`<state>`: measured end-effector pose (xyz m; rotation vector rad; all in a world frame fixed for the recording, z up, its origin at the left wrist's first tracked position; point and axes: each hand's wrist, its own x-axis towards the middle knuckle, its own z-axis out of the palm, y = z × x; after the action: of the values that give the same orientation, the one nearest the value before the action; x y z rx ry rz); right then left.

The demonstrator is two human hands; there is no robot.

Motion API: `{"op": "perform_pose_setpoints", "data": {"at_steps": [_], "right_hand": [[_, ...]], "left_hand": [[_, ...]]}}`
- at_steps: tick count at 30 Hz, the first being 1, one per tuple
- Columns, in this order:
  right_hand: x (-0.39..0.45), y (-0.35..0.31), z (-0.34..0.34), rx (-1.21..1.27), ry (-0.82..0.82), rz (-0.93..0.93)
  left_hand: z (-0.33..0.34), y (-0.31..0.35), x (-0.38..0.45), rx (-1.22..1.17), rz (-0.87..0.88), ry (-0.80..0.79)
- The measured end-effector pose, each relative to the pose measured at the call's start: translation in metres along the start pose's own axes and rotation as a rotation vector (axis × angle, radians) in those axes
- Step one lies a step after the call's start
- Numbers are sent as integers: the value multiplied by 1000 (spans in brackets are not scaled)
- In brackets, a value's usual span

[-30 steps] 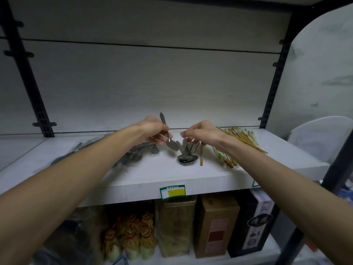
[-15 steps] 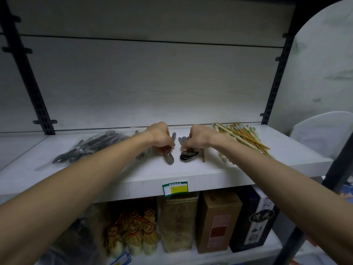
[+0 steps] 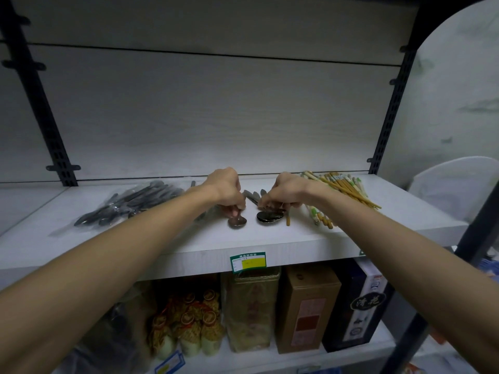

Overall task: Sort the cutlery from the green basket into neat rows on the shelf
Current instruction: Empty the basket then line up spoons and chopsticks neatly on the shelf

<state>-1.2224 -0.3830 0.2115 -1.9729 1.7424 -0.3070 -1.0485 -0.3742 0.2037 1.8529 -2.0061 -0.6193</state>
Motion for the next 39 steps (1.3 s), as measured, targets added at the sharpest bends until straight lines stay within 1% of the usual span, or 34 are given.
{"op": "perform_pose_setpoints", "data": {"at_steps": [5, 10, 15, 19, 21, 24, 29, 34, 39], "right_hand": [[-4, -4, -6, 110, -40, -8], [-5, -22, -1, 117, -151, -18], [2, -38, 12, 0, -132, 3], [0, -47, 18, -54, -176, 8], [-2, -44, 16, -51, -120, 1], [-3, -30, 3, -39, 22, 5], [-9, -4, -4, -103, 29, 61], [-7, -3, 2, -122, 98, 38], [0, -6, 7, -213, 159, 11]], "left_hand": [[-1, -2, -1, -180, -69, -78], [-7, -11, -2, -274, -91, -114], [-14, -15, -10, -323, -107, -123], [-12, -19, -11, -343, -112, -129], [-9, -20, -10, -341, -94, -135], [-6, -20, -9, -325, -60, -137], [-3, -14, -4, -237, -27, -145], [-1, -8, -5, -167, -6, -129], [3, -8, -3, -129, -10, -81]]}}
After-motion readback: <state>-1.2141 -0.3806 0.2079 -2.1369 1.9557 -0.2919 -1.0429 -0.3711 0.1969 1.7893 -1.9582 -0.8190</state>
